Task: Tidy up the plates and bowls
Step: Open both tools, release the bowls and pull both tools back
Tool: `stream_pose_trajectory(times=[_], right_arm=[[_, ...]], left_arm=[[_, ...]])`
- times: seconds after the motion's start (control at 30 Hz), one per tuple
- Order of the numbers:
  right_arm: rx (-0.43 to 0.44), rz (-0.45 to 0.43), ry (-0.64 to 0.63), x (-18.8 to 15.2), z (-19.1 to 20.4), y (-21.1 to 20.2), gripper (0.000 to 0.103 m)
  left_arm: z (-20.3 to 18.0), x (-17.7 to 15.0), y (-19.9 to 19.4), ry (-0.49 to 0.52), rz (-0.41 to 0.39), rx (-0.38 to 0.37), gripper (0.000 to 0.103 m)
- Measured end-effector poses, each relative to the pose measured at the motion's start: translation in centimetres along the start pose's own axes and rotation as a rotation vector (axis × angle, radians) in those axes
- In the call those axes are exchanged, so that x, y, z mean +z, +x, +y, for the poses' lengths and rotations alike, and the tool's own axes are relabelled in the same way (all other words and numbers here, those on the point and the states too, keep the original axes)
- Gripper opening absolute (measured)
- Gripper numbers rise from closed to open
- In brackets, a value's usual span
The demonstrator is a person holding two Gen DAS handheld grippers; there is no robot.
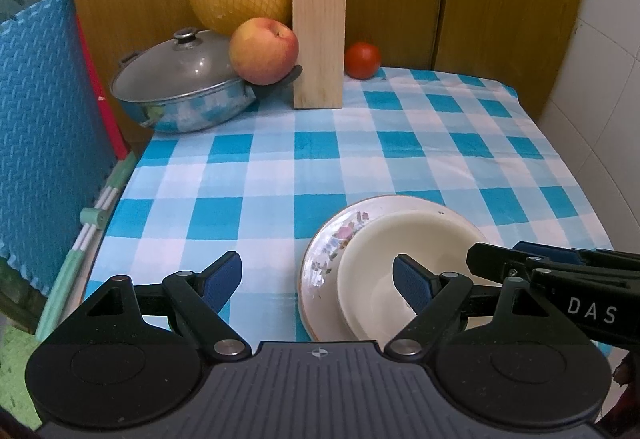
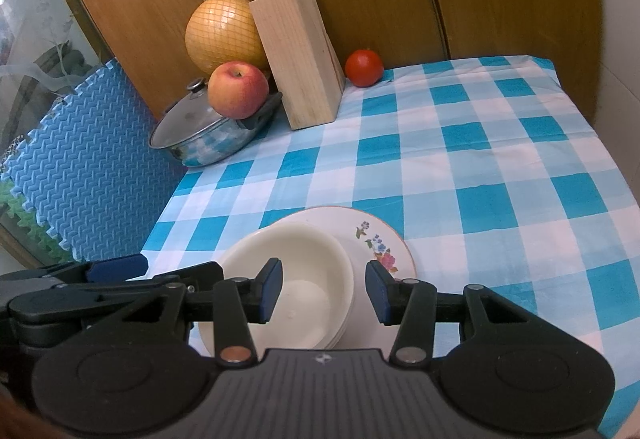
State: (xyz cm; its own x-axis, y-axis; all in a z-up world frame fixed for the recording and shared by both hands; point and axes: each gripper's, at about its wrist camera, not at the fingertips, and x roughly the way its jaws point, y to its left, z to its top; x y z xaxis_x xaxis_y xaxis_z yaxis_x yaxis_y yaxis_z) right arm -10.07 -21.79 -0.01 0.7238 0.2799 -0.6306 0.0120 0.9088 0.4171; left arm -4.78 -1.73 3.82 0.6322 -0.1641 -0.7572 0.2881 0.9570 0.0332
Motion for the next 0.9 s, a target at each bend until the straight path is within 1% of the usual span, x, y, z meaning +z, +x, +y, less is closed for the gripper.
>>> stream_pose_trajectory(times=[0.63,0.77,0.9], right_arm=[[-0.001,0.001,-0.001,0.0,0.1,0.0,0.044],[-0.003,0.006,0.001,-0.4,0.0,-0.7,0.044],[-0.009,0.017,0.001,-1.6,0.2,-2.1,0.044]], left_arm=[[0.1,0.0,0.0,0.012,-0.002,0.0,0.087],[-0.1,-0.3,-0.5,0.016,0.002,-0.011,0.087],[-0.3,-1.5,-1.6,0.027,0.014,-0.03,0.087]])
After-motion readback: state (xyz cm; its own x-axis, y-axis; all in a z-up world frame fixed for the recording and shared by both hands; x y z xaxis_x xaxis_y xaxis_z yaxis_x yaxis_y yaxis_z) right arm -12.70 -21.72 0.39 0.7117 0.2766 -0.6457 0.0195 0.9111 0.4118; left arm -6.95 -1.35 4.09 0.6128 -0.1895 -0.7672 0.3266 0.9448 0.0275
